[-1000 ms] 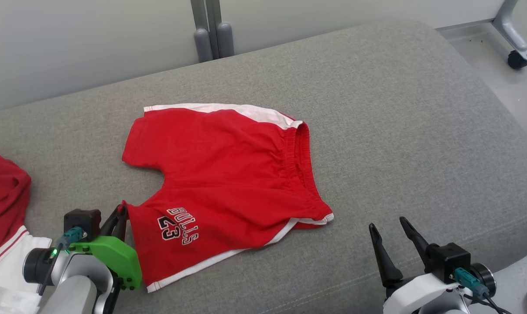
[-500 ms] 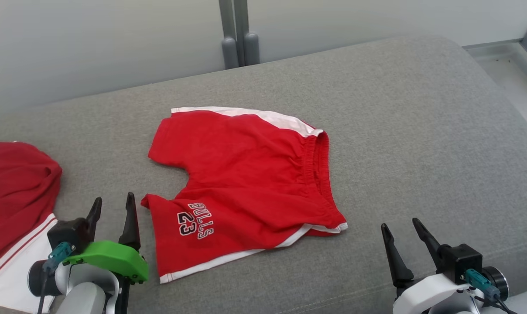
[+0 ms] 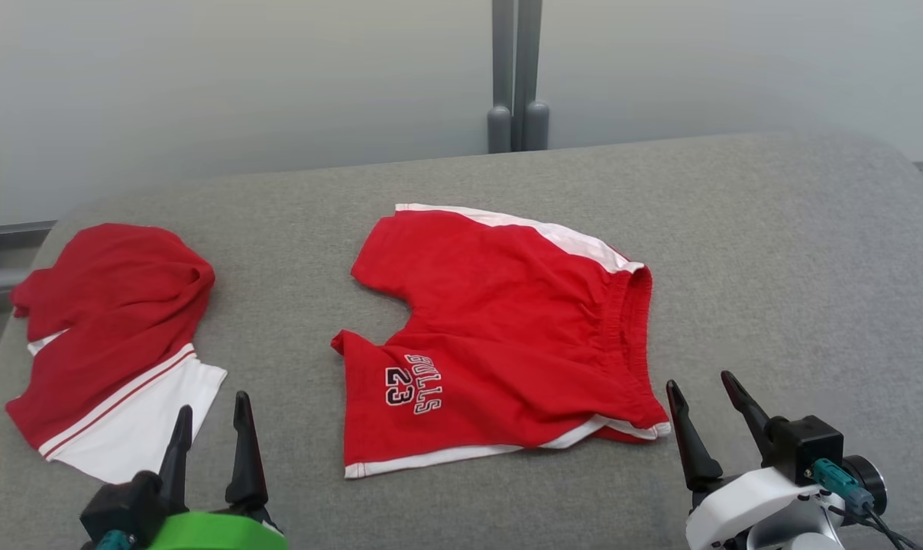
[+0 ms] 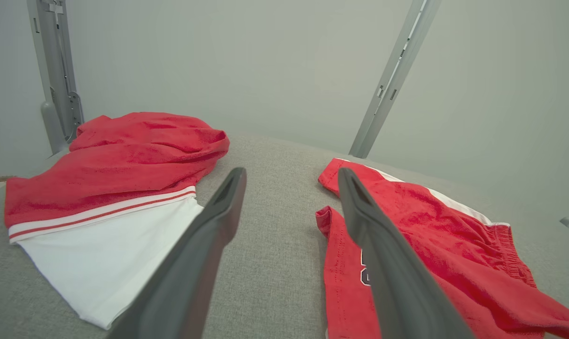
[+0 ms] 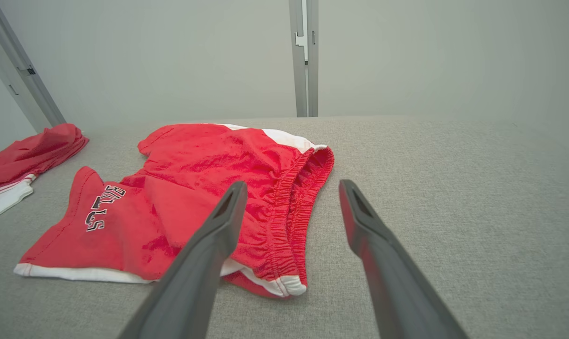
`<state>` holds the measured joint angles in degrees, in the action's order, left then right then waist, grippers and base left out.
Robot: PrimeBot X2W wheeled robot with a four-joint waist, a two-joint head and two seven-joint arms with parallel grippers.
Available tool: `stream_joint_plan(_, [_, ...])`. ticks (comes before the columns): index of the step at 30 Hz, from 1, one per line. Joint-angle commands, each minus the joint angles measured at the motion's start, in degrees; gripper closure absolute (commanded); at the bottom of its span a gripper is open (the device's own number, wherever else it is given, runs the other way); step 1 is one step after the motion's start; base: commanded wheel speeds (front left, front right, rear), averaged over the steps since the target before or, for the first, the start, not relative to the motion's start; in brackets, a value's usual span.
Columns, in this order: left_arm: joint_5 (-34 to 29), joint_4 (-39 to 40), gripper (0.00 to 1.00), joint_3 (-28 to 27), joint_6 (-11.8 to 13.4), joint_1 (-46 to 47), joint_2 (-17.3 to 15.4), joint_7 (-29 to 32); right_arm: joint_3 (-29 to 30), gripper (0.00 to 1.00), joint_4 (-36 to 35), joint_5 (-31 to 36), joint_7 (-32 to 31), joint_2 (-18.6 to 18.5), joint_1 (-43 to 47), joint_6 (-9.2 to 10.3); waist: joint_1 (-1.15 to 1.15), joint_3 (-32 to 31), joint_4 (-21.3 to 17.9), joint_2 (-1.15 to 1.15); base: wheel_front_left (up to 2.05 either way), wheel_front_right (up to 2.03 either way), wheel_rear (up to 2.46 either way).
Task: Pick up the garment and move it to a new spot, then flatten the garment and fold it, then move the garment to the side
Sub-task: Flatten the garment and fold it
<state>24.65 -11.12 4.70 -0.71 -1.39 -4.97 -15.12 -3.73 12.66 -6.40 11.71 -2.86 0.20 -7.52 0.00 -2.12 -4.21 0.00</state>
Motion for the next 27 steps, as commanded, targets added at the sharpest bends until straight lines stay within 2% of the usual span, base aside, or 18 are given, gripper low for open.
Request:
stream_joint_plan(1, [-1.42, 0.20, 0.00, -0.30, -0.39, -2.15, 0.34, -0.05, -0.08, 0.00, 0.37, 0.26, 0.34, -0.05, -0.65, 0.07, 0.00, -2.33, 3.21, 0.00, 0.00, 0.00, 0.00])
stream_joint_plan(14, [-7.20, -3.87, 0.00, -1.23, -1.76, -8.59, -0.44, -0.06, 1.68, 0.00, 3.02, 2.29, -0.50, -0.06, 0.71, 0.06, 0.00, -3.71, 7.11, 0.00, 0.00, 0.00, 0.00])
stream_joint_plan(27, [-7.84, -5.54, 0.00, -0.20, -2.67, -7.62, -0.32, -0.06, 1.76, 0.00, 4.22, 1.66, -0.12, -0.06, 0.86, 0.07, 0.00, -3.32, 7.02, 0.00, 0.00, 0.00, 0.00])
